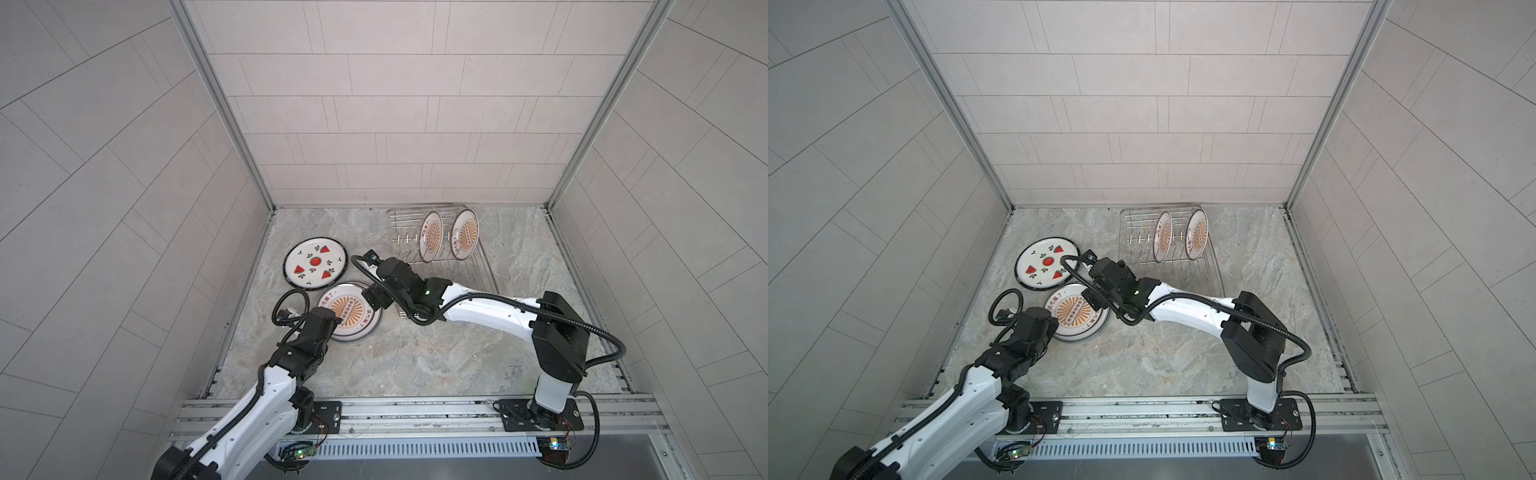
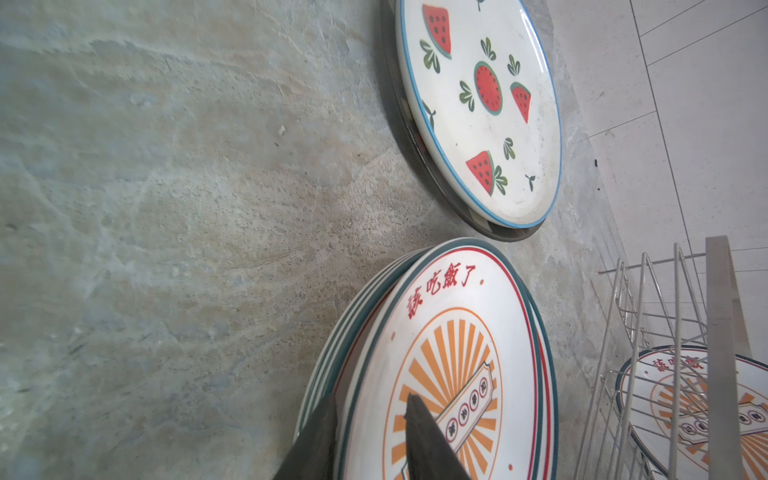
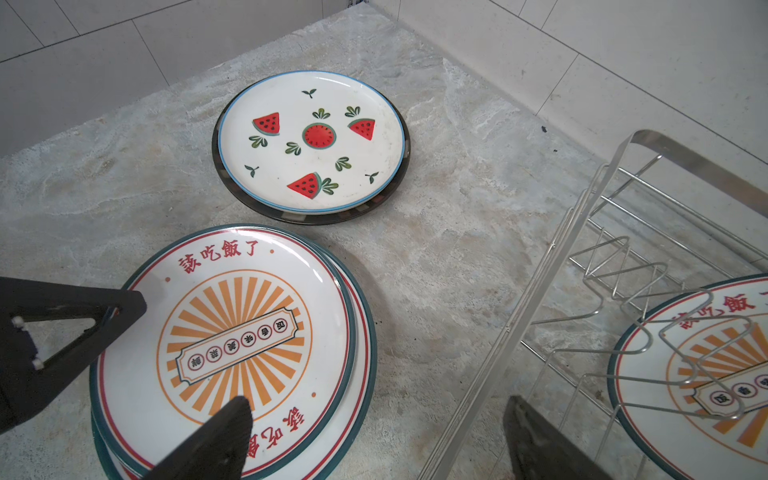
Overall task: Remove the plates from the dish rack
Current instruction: 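Lay the sunburst plate flat on the plate stack with left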
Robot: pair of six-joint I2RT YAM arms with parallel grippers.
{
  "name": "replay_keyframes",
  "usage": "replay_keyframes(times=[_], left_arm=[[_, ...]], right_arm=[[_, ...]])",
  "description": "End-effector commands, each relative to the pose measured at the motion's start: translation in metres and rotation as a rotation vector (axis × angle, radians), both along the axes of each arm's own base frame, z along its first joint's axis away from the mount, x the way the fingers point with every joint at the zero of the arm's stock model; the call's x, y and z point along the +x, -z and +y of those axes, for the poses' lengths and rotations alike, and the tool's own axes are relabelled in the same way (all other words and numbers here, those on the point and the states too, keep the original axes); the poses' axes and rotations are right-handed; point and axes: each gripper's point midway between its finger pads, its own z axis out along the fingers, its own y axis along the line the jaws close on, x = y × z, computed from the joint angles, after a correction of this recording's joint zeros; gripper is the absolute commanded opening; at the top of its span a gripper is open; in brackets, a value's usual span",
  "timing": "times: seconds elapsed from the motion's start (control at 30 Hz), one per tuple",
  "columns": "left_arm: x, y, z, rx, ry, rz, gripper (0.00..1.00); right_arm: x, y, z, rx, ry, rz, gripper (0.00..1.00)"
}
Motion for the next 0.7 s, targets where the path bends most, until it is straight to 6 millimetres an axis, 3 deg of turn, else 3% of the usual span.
replay_keyframes(times=[0.0, 0.4, 0.57, 0.67], left_arm=[[0.003, -0.01, 0.009, 0.034, -0.042, -0.019, 0.33], [0.001, 0.005, 0.007, 0.058, -0.025, 0.061, 0.3], [0.002, -0.003, 0.008, 0.049, -0.038, 0.027, 0.33], [0.005, -0.015, 0.012, 0.063, -0.044, -0.025, 0.41]], right_arm=[[0.002, -0.008, -0.004, 0.023, 0.019, -0.02, 0.95], [0.001, -0.009, -0.008, 0.033, 0.024, -0.023, 0.95], [-0.001, -0.017, -0.011, 0.065, 0.024, -0.04, 0.95], [-0.005, -0.028, -0.015, 0.097, 0.023, -0.059, 0.96]])
